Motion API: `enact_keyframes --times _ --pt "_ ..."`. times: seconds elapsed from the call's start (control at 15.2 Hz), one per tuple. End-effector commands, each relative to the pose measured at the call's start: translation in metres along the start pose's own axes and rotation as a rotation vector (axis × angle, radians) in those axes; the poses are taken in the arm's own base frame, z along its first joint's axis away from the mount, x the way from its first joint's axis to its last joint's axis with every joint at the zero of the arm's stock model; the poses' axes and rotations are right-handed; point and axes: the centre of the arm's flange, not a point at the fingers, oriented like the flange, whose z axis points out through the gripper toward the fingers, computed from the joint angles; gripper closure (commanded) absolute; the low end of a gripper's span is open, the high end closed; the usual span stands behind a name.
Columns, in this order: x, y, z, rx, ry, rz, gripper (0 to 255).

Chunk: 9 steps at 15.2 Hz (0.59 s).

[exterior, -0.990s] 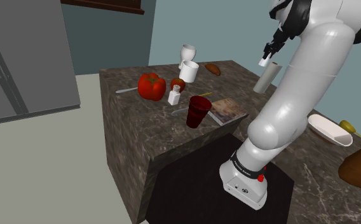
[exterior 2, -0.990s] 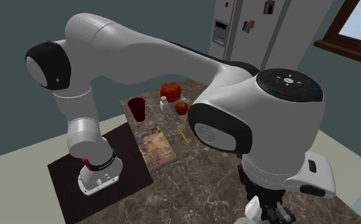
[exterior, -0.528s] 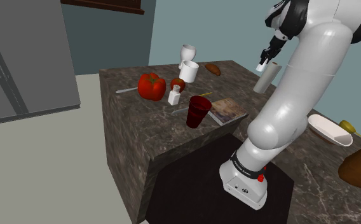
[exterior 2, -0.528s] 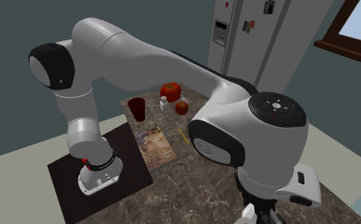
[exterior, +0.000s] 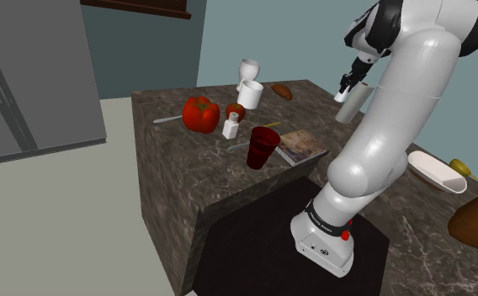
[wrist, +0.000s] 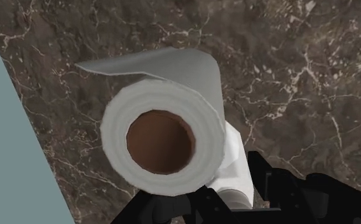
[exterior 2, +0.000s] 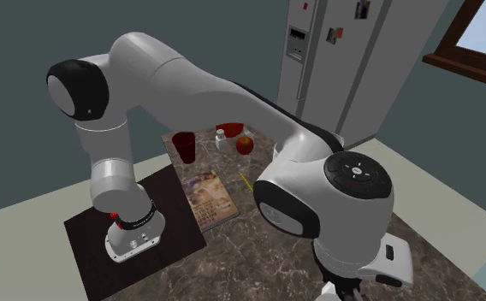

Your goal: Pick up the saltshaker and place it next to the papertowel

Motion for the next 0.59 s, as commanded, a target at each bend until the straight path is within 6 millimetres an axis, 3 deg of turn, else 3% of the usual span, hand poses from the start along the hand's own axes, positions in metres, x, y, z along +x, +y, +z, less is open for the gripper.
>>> enact_keyframes --times 0.0,0.53 --pt "-0.002 -0.002 0.01 0.0 0.0 0.0 255" --pt "-0.008 -0.009 0.051 0.0 0.0 0.0 255"
